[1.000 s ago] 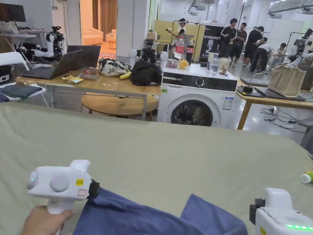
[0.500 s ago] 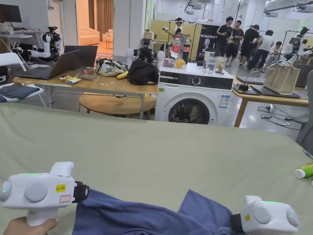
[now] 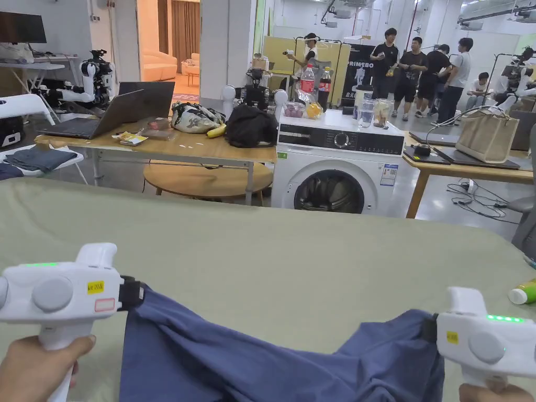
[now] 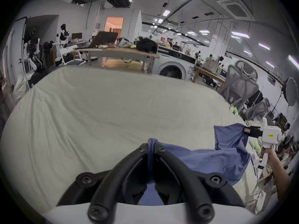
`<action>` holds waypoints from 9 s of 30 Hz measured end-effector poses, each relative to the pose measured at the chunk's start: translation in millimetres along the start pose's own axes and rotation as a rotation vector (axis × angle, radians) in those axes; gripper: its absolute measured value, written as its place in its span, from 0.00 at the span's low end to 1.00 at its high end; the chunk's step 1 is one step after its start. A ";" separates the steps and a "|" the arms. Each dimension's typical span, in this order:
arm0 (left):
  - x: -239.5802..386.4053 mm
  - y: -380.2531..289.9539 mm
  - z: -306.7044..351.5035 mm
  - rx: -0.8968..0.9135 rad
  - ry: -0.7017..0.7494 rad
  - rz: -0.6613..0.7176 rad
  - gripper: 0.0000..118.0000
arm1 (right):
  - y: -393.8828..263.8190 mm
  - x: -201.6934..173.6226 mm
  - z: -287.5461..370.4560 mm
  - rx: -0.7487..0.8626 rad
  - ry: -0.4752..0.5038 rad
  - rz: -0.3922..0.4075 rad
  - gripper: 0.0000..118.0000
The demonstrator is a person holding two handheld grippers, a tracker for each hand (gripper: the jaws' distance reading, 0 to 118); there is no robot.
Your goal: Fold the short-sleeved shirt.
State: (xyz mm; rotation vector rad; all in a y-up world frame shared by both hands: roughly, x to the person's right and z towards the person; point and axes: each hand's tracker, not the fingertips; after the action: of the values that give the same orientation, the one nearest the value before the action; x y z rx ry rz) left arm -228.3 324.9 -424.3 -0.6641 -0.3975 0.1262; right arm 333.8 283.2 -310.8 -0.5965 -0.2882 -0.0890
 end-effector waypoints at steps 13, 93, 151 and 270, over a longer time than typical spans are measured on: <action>-13.8 126.5 82.0 0.197 0.084 0.008 0.00 | 135.1 -32.4 57.5 0.245 -0.022 0.027 0.01; -41.4 -166.6 79.1 -0.312 0.094 0.030 0.00 | -159.0 -3.4 111.1 -0.192 -0.082 0.137 0.01; -26.5 -195.3 52.1 -0.367 0.237 0.067 0.41 | -158.9 -50.4 136.6 0.149 -0.097 0.065 0.00; -29.7 -77.3 -80.2 -0.456 0.208 -0.115 0.00 | -66.3 -52.4 -6.3 -0.044 -0.059 0.032 0.26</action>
State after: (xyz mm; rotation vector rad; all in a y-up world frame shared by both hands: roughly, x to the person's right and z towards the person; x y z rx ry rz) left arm -224.5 211.2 -443.1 -1.0903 -0.2628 -0.1481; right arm 274.3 225.0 -295.3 -0.6480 -0.3349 -0.0470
